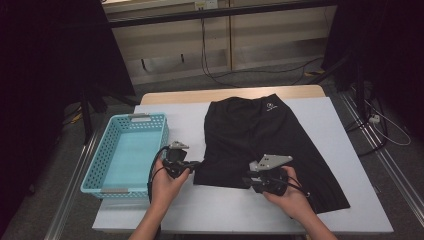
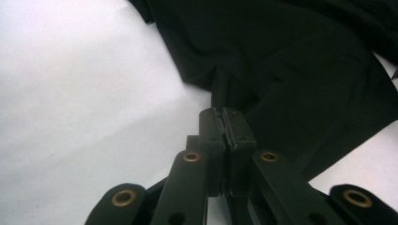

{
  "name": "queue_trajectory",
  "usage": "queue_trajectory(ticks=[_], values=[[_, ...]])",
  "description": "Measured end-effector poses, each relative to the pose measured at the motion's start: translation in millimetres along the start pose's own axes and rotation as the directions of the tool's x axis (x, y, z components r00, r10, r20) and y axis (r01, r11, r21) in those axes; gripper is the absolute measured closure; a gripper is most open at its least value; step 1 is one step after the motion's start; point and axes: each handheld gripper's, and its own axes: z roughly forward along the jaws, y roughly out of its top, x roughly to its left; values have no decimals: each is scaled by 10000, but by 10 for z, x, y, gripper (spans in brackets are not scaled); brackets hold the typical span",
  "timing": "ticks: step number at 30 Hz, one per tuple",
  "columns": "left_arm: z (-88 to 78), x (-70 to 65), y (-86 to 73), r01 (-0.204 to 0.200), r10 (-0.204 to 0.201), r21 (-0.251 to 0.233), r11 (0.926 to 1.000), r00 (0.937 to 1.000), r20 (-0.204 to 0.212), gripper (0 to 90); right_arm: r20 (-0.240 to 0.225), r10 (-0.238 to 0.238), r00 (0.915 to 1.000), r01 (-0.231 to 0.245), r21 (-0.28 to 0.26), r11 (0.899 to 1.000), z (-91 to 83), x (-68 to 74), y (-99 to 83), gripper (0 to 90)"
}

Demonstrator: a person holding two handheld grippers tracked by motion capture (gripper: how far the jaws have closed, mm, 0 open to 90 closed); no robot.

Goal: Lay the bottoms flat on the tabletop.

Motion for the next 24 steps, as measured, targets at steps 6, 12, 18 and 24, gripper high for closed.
queue_trajectory(ticks=[6,12,18,24], values=[[4,7,-8,2,-5,-74,10000,9995,-322,791,90,-802,9967,793,772,9939,143,113,-6,605],[-21,-20,-22,-263,264,-301,9992,9996,20,551,96,-840,9964,832,678,9942,175,105,6,752],[-17,-33,-45,-178,187,-314,9993,9994,279,522,176,-753,9970,740,628,9953,190,79,10,874],[15,-26,-73,245,-253,134,9996,9978,611,755,11,-561,9984,559,600,9966,178,59,18,900]])
